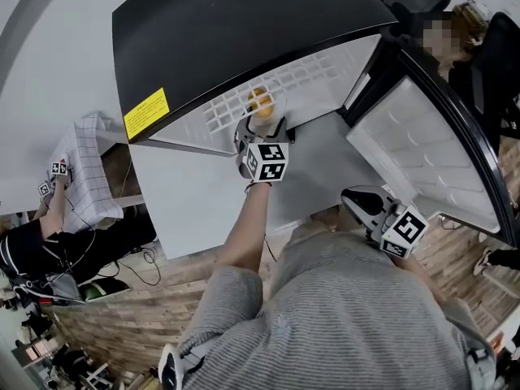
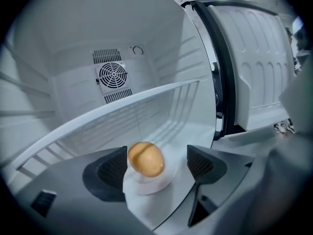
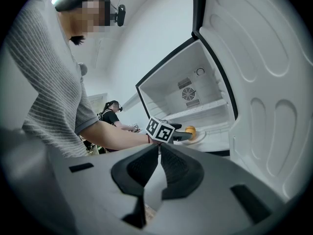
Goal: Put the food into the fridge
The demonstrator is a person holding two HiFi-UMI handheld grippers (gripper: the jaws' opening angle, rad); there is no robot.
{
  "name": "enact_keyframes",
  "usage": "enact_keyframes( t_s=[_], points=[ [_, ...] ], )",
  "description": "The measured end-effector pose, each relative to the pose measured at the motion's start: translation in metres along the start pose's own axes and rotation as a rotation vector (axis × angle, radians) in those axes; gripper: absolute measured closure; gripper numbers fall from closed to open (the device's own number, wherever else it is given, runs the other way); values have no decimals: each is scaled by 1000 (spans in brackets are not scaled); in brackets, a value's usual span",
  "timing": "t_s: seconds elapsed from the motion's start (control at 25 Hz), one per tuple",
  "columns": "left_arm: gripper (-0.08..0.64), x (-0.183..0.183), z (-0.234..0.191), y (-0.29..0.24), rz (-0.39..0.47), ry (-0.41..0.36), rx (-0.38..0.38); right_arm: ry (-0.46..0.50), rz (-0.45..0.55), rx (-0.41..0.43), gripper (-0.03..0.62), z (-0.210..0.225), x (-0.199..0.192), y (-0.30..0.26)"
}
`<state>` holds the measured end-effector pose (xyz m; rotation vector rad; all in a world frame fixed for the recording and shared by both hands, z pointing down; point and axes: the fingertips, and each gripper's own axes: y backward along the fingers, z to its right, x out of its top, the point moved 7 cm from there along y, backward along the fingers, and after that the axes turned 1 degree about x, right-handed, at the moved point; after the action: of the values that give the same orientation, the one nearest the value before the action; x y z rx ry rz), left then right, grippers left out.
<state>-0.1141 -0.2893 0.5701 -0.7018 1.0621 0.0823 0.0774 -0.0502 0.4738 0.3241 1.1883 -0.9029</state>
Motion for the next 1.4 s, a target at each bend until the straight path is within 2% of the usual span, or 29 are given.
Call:
enact_keyframes(
  t_s=[0.12, 0.24, 0.28, 0.8, 1.16, 1.4],
  points=[
    [185, -3, -2, 9, -2, -7, 19, 6, -2, 7, 578, -3, 0, -1],
    [488, -4, -8, 20, 16, 3, 69, 10, -2, 6, 578, -4, -1, 0],
    [549, -4, -9, 22, 21, 10, 79, 11, -2, 5, 578, -5, -1, 0],
    [549, 2, 4, 46, 55, 43, 40, 30, 7, 20, 578, -14, -2, 2],
    [549, 7, 19, 97, 127, 59, -7, 49, 16, 56, 578, -29, -3, -12],
    [549, 7, 26, 138, 181, 100, -28, 70, 23, 81, 578, -40, -4, -24]
  ],
)
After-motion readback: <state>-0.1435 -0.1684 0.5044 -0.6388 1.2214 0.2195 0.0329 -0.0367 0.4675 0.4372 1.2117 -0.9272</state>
